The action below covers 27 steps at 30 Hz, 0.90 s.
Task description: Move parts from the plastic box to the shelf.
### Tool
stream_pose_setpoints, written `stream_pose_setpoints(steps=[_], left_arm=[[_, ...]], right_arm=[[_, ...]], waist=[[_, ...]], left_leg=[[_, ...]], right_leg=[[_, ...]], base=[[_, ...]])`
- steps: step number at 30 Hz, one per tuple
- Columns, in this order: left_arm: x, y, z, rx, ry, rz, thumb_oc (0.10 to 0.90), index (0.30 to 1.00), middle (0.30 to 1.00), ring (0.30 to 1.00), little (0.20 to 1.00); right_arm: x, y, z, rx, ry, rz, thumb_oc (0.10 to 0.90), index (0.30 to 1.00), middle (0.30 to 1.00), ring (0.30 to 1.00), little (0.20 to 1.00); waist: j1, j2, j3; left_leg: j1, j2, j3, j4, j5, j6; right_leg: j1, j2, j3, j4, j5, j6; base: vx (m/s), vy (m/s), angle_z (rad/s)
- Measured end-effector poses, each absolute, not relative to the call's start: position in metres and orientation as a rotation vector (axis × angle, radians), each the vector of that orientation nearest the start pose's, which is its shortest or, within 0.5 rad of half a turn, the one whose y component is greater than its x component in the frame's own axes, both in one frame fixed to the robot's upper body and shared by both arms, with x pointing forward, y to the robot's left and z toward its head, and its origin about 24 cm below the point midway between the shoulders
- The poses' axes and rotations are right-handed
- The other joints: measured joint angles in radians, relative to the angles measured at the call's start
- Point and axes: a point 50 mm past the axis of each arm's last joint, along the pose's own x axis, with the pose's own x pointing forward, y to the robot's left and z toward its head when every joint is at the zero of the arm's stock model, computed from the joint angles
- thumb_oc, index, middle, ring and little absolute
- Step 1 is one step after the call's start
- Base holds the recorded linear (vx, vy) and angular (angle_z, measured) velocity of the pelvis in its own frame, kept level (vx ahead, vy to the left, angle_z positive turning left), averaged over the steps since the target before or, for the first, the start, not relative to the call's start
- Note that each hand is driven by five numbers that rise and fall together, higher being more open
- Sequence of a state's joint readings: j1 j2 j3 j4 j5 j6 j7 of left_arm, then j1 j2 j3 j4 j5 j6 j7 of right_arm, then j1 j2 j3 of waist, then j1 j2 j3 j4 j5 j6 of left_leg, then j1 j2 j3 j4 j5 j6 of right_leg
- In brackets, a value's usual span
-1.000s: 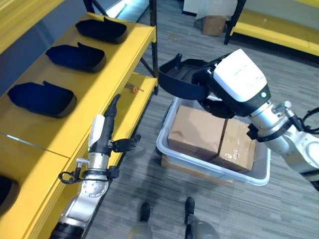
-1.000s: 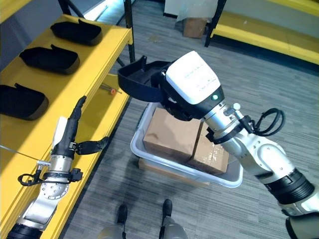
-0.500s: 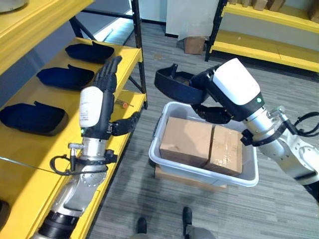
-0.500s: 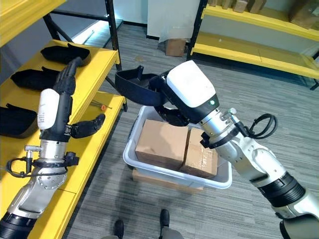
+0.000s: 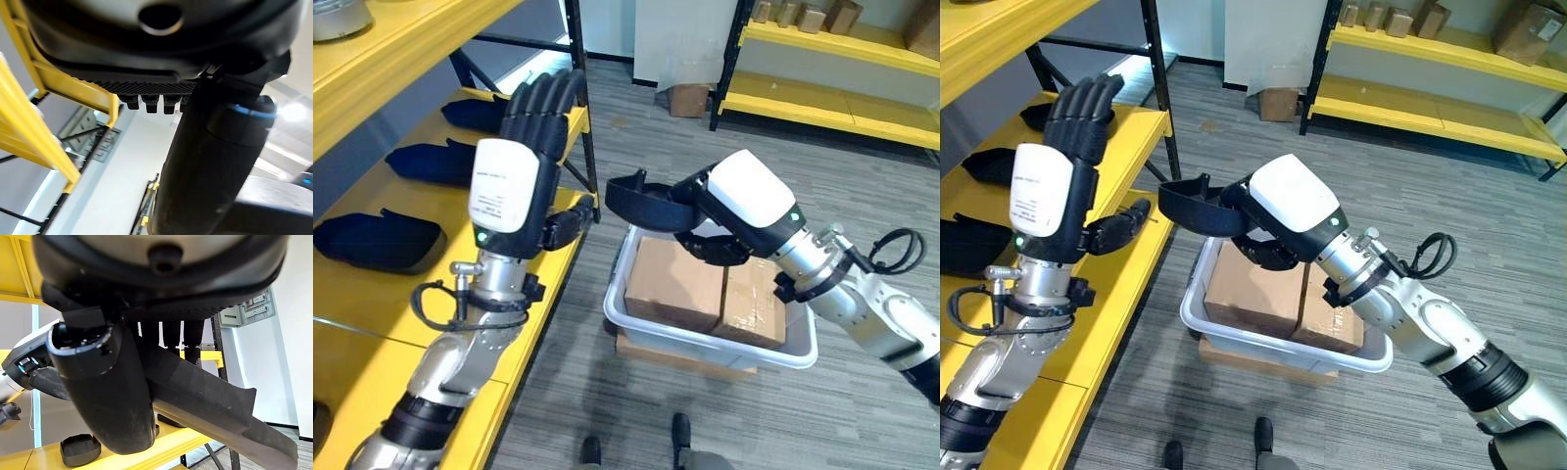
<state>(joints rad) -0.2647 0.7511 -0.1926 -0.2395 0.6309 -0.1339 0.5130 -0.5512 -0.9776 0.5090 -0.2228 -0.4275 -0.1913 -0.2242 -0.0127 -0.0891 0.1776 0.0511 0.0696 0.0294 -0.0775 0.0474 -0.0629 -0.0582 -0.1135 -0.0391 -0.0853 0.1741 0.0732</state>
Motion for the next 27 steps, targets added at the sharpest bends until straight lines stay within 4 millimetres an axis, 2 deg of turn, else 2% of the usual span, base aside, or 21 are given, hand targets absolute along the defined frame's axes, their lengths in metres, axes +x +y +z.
stream_pose_setpoints(steps=[10,17,22,27], left_arm=[[0.262,0.173,0.196,1.226,-1.002,0.137,0.9,1.0,1.0,1.0,1.0],[0.257,0.155,0.177,1.262,-0.998,-0.059,0.9,1.0,1.0,1.0,1.0],[0.256,0.152,0.173,1.257,-0.994,-0.079,0.9,1.0,1.0,1.0,1.0],[0.253,0.142,0.161,1.247,-0.973,-0.168,0.9,1.0,1.0,1.0,1.0]], right_arm=[[0.276,-0.143,0.206,-1.312,-0.905,0.34,0.4,0.3,0.3,0.3,0.3],[0.279,-0.138,0.193,-1.294,-0.87,0.381,0.4,0.3,0.3,0.3,0.3],[0.279,-0.137,0.193,-1.293,-0.871,0.381,0.4,0.3,0.3,0.3,0.3],[0.279,-0.136,0.193,-1.288,-0.872,0.381,0.4,0.3,0.3,0.3,0.3]], waist=[[-0.025,-0.003,-0.017],[-0.041,-0.005,-0.039],[-0.041,-0.004,-0.04],[-0.042,0.002,-0.043]], left_leg=[[0.008,0.0,0.017,0.0,-0.004,0.002],[0.014,-0.002,0.027,0.0,-0.006,0.003],[0.019,-0.002,0.038,0.0,-0.008,0.003],[0.02,-0.002,0.041,0.0,-0.009,0.004]], right_leg=[[0.0,0.001,0.009,0.0,0.002,0.001],[-0.001,0.001,0.025,0.0,0.003,0.002],[-0.001,0.001,0.031,-0.001,0.003,0.002],[-0.002,0.002,0.033,-0.001,0.003,0.003]], base=[[0.0,0.001,-0.05],[0.0,0.004,-0.04],[0.0,0.0,-0.05],[0.0,0.0,0.0]])
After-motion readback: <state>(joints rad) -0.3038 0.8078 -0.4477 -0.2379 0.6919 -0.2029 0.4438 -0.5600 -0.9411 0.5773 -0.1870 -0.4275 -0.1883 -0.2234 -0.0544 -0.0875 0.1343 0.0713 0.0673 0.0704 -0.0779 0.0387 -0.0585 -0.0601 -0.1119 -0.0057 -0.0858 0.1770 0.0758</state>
